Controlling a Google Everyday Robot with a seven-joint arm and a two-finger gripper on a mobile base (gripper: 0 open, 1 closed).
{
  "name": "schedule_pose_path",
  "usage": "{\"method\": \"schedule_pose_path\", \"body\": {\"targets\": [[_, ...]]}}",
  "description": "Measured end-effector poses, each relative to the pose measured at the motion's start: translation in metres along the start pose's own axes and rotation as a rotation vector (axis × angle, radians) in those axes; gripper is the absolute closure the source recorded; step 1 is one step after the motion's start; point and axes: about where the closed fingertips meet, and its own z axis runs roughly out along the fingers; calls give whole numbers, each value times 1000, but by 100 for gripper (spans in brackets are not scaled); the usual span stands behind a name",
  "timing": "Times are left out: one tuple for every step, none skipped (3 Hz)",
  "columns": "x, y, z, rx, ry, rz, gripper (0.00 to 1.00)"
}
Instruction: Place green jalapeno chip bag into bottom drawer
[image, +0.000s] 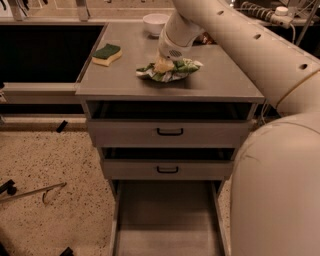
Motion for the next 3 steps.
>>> {"method": "schedule_pose_path", "body": {"targets": [[3,21,-42,12,8,7,100],[2,50,-84,37,-1,21,100],[-1,88,-109,44,-25,55,100]]}}
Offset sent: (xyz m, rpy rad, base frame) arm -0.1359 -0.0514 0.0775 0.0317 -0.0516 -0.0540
